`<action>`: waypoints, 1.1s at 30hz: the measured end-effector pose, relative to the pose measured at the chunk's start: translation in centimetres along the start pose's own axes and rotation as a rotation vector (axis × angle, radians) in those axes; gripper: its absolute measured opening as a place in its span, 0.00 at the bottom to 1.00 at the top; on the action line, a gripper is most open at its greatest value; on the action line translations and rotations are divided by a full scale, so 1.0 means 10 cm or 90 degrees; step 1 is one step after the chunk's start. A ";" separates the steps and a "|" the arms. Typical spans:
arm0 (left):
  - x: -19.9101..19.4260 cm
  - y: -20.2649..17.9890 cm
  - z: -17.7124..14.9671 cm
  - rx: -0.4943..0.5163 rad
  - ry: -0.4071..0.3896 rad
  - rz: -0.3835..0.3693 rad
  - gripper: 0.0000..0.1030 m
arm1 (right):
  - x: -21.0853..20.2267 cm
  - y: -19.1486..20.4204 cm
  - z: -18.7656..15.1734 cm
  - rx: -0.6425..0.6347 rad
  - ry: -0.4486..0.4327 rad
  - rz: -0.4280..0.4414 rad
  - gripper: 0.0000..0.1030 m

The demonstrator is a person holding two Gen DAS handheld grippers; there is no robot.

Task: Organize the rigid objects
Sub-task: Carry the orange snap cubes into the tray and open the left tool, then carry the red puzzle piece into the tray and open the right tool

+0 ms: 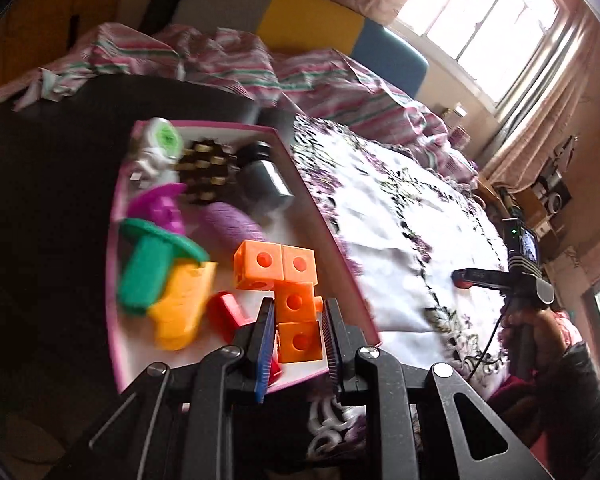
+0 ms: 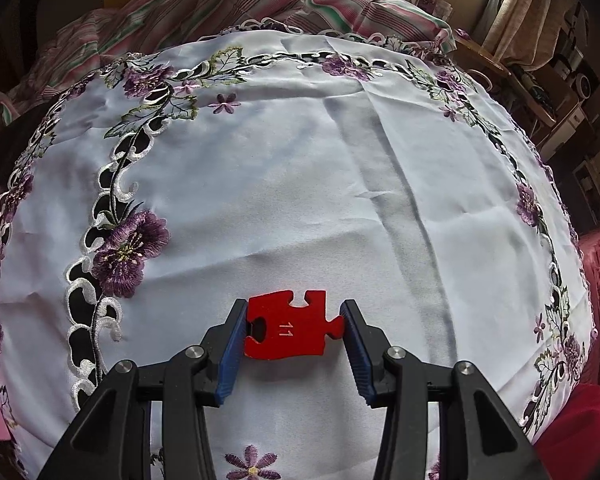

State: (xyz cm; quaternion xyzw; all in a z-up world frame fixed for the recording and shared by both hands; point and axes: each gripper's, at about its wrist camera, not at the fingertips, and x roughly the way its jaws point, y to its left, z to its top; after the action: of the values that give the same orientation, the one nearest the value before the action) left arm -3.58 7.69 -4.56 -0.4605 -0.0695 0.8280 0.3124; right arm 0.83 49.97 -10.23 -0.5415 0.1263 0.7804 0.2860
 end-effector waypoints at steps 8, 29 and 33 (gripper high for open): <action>0.45 -0.15 0.06 0.003 0.072 -0.001 0.23 | 0.00 0.01 0.01 -0.001 0.000 0.004 0.45; -0.01 -0.07 0.05 0.032 -0.031 0.157 0.30 | -0.05 0.05 0.04 -0.006 -0.020 0.034 0.45; -0.14 0.05 0.03 0.019 -0.045 0.188 0.30 | -0.13 0.18 0.03 -0.034 -0.043 0.076 0.45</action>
State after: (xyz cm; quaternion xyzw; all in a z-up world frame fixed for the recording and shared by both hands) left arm -3.52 6.49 -3.62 -0.4313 -0.0002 0.8816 0.1914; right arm -0.15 48.28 -9.10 -0.5139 0.1279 0.8169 0.2284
